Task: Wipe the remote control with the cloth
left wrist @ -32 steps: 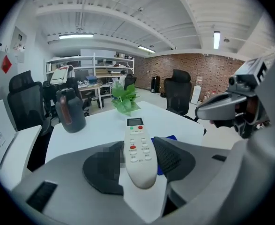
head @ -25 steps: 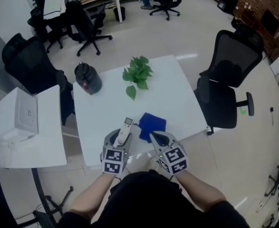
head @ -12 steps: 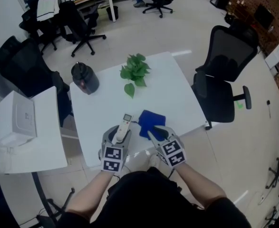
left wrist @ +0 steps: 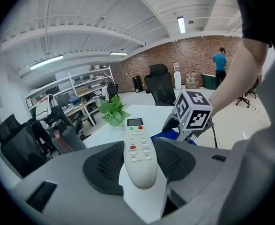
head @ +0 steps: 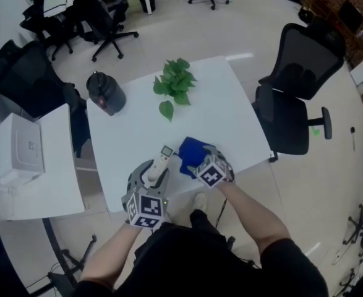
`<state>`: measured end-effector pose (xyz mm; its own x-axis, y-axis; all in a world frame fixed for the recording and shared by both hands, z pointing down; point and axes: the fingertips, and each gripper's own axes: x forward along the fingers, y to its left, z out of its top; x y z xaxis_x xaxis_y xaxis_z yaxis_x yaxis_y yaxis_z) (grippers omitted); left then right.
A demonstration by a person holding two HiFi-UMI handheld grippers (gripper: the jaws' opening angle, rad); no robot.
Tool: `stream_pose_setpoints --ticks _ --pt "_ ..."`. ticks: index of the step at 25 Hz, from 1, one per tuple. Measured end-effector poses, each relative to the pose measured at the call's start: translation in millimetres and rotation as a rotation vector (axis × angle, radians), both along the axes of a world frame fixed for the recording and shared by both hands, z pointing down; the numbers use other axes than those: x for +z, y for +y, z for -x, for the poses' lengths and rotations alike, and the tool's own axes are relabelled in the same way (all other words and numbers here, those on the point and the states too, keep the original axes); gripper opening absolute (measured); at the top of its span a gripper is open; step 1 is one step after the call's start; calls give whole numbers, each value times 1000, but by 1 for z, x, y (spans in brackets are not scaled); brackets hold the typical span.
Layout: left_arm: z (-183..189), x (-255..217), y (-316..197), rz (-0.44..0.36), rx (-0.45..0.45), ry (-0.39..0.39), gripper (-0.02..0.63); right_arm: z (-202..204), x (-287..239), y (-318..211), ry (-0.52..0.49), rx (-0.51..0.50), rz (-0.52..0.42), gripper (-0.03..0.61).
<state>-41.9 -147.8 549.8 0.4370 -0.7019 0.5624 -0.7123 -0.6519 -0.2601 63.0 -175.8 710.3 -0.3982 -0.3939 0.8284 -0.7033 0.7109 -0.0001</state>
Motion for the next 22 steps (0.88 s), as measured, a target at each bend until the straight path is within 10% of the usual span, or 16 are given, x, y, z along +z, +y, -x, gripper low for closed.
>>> stream_pose_setpoints --ticks 9,12,15,22 --pt "-1 0 -3 -27 35 -86 207 -7 30 1 44 1 89 376" --pt "1 -2 -3 -35 39 -95 207 -11 28 0 45 25 80 158" --pt "1 -5 -4 -48 45 -103 207 -17 28 1 41 57 98 115" --pt "8 -16 -6 -68 50 -99 207 -14 -69 6 -208 169 -40 94"
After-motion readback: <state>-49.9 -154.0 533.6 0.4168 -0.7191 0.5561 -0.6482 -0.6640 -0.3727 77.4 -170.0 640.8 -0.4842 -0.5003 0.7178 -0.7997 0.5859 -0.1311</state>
